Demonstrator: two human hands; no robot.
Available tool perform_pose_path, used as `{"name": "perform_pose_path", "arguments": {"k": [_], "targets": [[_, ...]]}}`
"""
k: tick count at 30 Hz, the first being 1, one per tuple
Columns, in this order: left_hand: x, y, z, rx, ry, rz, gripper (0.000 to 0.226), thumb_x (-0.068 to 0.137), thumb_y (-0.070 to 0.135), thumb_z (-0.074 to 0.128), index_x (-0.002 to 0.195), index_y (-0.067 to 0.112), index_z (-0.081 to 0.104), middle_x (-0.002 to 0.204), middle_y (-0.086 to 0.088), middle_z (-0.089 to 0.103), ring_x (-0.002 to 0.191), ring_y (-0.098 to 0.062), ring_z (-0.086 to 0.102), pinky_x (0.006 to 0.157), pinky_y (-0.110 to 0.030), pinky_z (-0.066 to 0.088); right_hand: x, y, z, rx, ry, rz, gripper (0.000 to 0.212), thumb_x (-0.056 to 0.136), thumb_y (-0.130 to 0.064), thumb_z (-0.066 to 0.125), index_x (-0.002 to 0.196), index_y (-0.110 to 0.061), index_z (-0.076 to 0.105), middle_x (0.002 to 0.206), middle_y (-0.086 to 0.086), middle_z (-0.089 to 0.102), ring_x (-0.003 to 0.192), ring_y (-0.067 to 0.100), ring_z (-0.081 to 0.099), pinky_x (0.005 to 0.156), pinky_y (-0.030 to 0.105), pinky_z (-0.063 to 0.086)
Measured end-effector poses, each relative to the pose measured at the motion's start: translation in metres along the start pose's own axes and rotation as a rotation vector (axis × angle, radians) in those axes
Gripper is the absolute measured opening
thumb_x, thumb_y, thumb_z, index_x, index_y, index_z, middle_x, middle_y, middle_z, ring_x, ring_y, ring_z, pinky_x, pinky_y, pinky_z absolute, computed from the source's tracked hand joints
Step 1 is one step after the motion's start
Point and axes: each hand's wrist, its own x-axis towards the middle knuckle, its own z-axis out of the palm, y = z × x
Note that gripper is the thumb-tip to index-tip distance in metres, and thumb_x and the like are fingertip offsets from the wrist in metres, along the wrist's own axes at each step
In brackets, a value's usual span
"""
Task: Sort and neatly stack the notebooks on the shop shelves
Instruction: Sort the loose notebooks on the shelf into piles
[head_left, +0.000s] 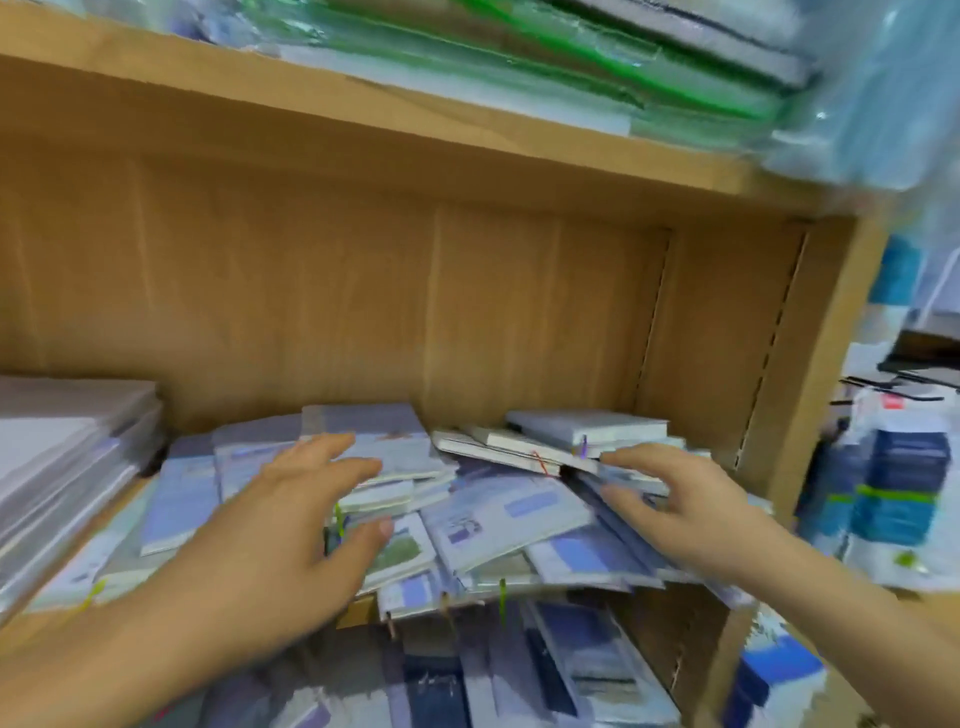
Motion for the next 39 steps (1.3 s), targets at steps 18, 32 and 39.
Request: {"name": "perform_pose_path", "arguments": {"k": [18,32,39], "targets": [[0.199,0.143,0.122,0.466,-0.257,0.493,0.069,0.094,0.033,0.060,0.153,0.046,0.028,0.120,0.000,0.063,0.102,-0.029,0.062,0.076,-0.038,0.053,-0.068,0.117,-0.010,0.050,-0.239,0.095,0.095,0.058,-0.098,0.060,0.139,-0.080,0.015,0.159,-0.043,0.009,0.151,-0.012,0.002,0.127,0.037,0.017],[0.160,0.100,0.033,0.722,-0.127,0.546,0.090,0.090,-0.002,0.046,0.158,0.049,0.015,0.108,-0.001,0.037,0.089,-0.022,0.046,0.059,-0.036,0.037,-0.028,0.090,0.030,0.065,0.000,0.268,0.042,0.098,-0.064,0.041,0.140,-0.069,0.038,0.158,-0.030,0.031,0.148,0.001,0.026,0.108,0.043,0.026],[0.103,0.049,0.023,0.786,-0.265,0.434,0.082,0.099,0.004,0.039,0.158,0.052,0.009,0.131,-0.006,0.041,0.112,-0.027,0.052,0.079,-0.041,0.053,-0.008,0.084,0.021,0.047,-0.207,0.292,0.069,0.079,-0.091,0.039,0.144,-0.067,0.031,0.163,-0.027,0.020,0.154,0.009,0.010,0.116,0.048,0.009]]}}
